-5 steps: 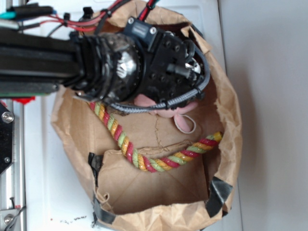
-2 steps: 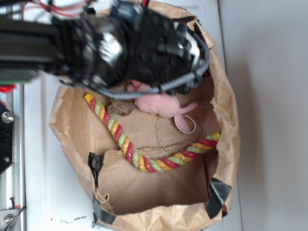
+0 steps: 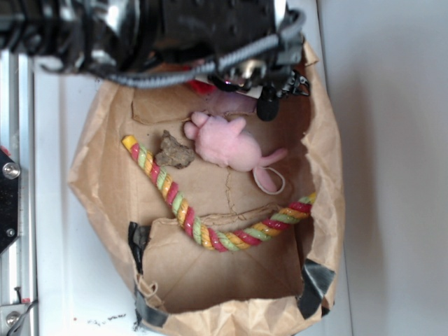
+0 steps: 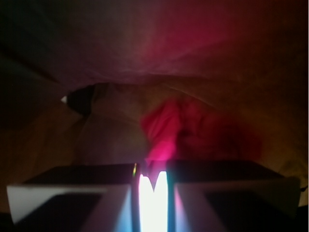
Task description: Grab the red paper.
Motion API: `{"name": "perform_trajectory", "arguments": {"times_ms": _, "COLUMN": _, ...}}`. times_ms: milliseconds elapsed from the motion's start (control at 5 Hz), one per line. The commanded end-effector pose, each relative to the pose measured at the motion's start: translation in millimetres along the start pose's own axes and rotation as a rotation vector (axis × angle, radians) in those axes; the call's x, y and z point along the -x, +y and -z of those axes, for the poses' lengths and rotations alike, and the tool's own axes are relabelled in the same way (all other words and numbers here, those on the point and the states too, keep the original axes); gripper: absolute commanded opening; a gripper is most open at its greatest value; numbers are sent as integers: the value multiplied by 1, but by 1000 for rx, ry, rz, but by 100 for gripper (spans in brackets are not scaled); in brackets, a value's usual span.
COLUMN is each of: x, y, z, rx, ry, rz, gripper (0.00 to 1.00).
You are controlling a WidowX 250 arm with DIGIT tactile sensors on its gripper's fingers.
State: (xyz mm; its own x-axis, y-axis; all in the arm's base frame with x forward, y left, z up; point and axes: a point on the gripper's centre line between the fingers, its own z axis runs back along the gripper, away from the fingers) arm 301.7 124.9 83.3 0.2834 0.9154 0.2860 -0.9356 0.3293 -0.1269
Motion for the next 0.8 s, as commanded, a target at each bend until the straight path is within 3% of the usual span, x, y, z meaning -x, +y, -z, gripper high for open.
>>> {"name": "perform_trajectory", "arguments": {"times_ms": 0, "x": -11, "y": -3, "z": -47, "rx": 150, "ry": 121, "rz": 193, "gripper": 0}}
{"name": "perform_trajectory", "arguments": {"times_ms": 200, "x": -1, "y": -4, "z": -52, "rx": 180, "ry": 162, "rz": 334, "gripper": 0}}
{"name": "perform_trajectory", "arguments": {"times_ms": 400, "x": 4, "y": -3, "z": -56, "rx": 135, "ry": 148, "rz": 321, "gripper": 4}}
{"name": "perform_trajectory", "arguments": {"times_ms": 600, "x": 10, "y": 2, "z": -58, "rx": 85, "ry": 124, "rz": 267, "gripper": 100}}
